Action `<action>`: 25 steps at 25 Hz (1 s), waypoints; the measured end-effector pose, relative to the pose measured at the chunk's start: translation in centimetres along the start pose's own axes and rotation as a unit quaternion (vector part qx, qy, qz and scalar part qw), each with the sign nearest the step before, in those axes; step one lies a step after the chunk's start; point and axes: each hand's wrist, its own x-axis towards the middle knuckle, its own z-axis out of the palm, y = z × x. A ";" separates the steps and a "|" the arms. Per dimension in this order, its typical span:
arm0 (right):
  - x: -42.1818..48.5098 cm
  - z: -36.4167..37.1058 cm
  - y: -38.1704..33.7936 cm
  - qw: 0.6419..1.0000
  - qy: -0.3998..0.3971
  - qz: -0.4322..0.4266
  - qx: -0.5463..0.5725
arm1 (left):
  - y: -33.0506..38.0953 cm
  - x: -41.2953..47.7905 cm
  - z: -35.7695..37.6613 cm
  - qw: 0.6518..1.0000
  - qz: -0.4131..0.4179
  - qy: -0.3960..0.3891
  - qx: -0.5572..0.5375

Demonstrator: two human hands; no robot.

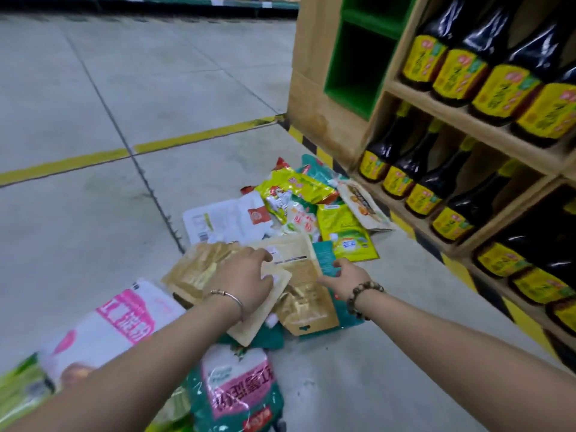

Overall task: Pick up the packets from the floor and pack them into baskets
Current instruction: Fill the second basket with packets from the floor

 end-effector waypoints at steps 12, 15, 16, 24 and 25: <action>2.9 3.9 -2.8 0.968 0.006 0.105 0.226 | -5.6 -2.6 -2.6 0.982 -0.147 -0.001 -0.114; 0.9 0.5 -2.3 0.956 0.175 0.060 0.226 | -5.5 -2.7 -3.2 0.963 -0.169 -0.012 -0.211; 0.4 -0.9 -2.3 0.941 0.230 0.035 0.244 | -5.5 -2.7 -3.4 0.952 -0.179 -0.017 -0.249; -5.6 0.4 -9.1 0.931 0.021 -0.163 0.325 | -5.1 -4.0 -2.8 0.734 -0.285 -0.048 -0.615; -5.9 1.7 -9.8 0.925 -0.010 -0.174 0.336 | -4.7 -4.1 -2.5 0.707 -0.286 -0.016 -0.647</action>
